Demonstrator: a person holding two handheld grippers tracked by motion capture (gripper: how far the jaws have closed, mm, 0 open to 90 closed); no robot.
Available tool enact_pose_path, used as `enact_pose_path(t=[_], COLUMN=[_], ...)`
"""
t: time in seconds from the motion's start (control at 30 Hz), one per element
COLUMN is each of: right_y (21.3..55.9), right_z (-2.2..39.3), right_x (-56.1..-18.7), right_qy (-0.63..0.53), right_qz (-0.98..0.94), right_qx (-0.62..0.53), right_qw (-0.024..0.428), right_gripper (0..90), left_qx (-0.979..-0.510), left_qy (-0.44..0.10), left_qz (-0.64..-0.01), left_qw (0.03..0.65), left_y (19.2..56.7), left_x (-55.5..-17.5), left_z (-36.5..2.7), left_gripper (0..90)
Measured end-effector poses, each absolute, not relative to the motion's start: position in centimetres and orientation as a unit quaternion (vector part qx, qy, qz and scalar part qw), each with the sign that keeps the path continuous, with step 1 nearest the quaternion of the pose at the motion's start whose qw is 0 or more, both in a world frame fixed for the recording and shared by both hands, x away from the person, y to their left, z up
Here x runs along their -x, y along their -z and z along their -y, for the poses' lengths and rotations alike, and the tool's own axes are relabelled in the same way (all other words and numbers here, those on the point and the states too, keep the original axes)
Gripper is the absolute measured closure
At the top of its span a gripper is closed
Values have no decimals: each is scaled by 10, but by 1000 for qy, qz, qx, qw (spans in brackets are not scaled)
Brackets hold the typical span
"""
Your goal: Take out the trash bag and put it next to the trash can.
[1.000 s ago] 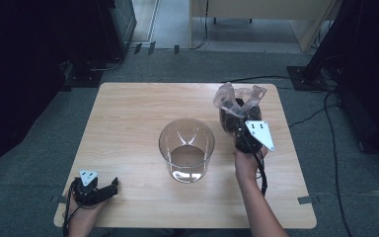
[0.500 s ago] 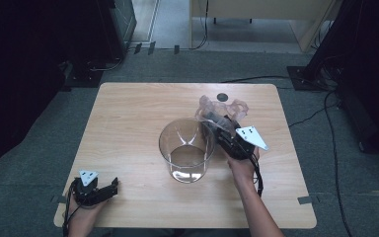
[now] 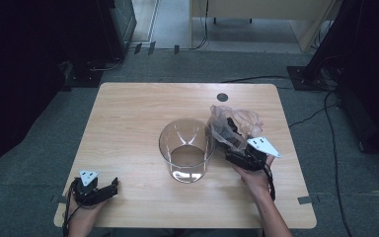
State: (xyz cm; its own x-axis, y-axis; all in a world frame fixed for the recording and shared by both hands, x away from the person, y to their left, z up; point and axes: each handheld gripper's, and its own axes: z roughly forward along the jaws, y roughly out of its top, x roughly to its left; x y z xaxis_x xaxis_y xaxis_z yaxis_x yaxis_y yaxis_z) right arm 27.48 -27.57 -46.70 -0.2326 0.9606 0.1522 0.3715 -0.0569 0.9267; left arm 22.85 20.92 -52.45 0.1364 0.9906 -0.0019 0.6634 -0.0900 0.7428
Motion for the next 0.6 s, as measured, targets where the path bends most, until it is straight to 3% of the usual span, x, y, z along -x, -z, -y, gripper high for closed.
enact_pose_path(t=[0.3,0.6], right_y=[476,481], right_z=[292,305], right_x=[-259,-249], right_qy=[-498,-485], right_qz=[-637,-634], right_qx=[-520,-535], right_qw=[274,277], right_gripper=[6,0], left_qx=[-689,-688], left_qy=[-266,-266], left_qz=[-600,-601], left_qw=[307,307], left_y=[524,524], left_x=[-228,-229], left_z=[-209,-209], left_gripper=[107,107])
